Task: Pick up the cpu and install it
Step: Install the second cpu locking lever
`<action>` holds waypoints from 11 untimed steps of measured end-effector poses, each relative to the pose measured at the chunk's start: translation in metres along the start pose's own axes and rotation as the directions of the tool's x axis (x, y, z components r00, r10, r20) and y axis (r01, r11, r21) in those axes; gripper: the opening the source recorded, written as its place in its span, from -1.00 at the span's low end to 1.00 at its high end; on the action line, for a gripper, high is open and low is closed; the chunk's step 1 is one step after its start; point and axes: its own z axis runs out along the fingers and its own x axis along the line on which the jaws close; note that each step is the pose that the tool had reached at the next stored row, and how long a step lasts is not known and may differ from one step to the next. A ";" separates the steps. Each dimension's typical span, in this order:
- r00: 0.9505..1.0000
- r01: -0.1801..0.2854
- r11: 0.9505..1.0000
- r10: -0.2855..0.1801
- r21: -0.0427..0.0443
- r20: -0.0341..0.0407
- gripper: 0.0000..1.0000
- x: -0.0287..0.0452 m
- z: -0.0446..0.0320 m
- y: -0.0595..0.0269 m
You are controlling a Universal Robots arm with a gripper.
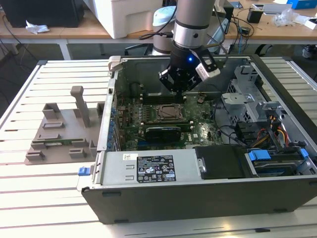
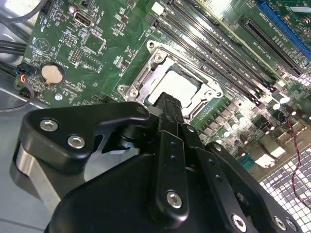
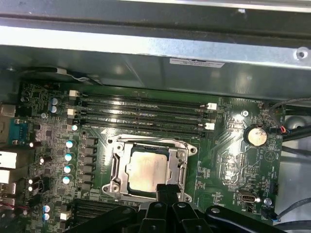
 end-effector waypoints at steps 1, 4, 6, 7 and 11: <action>1.000 0.000 1.000 0.000 0.000 0.000 -0.79 0.0000 -0.0001 -0.0002; 1.000 0.000 1.000 0.000 -0.002 0.000 -0.79 0.0012 0.0006 -0.0124; 1.000 0.000 1.000 0.000 -0.004 0.000 -0.79 0.0020 0.0011 -0.0204; 1.000 0.001 1.000 -0.001 -0.009 0.001 -0.79 0.0026 0.0019 -0.0270; 1.000 0.004 0.998 -0.004 -0.062 0.006 -0.79 0.0044 0.0036 -0.0398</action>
